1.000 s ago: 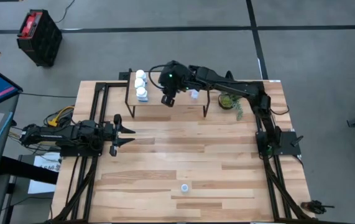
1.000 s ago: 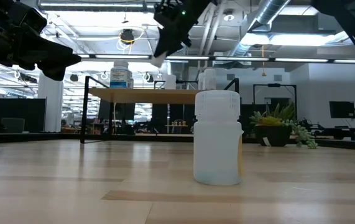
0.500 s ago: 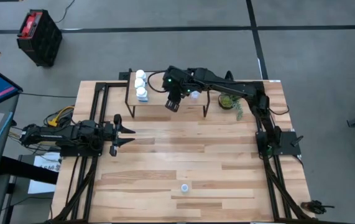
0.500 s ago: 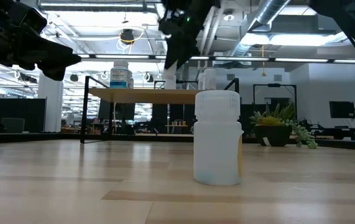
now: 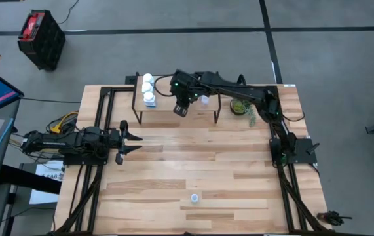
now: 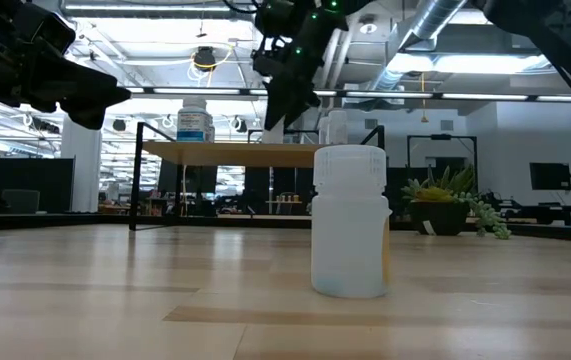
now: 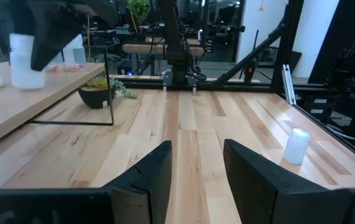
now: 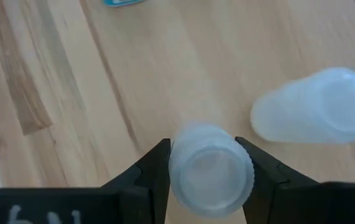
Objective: Pick and place medicine bottles onto shelf by color
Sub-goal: Put the transparent pill bottle on the shelf aligned with the other transparent pill bottle
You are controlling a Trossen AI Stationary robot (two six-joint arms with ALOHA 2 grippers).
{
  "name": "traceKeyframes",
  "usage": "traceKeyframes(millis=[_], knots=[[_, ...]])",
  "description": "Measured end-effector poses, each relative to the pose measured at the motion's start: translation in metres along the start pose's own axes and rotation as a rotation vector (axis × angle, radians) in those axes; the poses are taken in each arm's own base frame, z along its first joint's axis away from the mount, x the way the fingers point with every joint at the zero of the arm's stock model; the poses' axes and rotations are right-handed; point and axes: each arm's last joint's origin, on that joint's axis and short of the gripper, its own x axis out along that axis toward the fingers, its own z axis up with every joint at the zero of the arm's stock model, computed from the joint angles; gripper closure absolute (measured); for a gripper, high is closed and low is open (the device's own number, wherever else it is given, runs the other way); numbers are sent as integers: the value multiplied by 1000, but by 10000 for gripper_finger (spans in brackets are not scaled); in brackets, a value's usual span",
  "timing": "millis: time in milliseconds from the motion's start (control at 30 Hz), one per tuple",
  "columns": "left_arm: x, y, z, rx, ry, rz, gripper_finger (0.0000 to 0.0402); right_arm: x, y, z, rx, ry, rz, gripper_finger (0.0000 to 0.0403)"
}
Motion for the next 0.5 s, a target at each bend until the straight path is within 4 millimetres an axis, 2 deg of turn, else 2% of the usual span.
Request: traceKeyframes(millis=[500], knots=[[0, 0, 0, 0, 0, 0, 269, -1, -13, 5, 18, -43, -16, 237]])
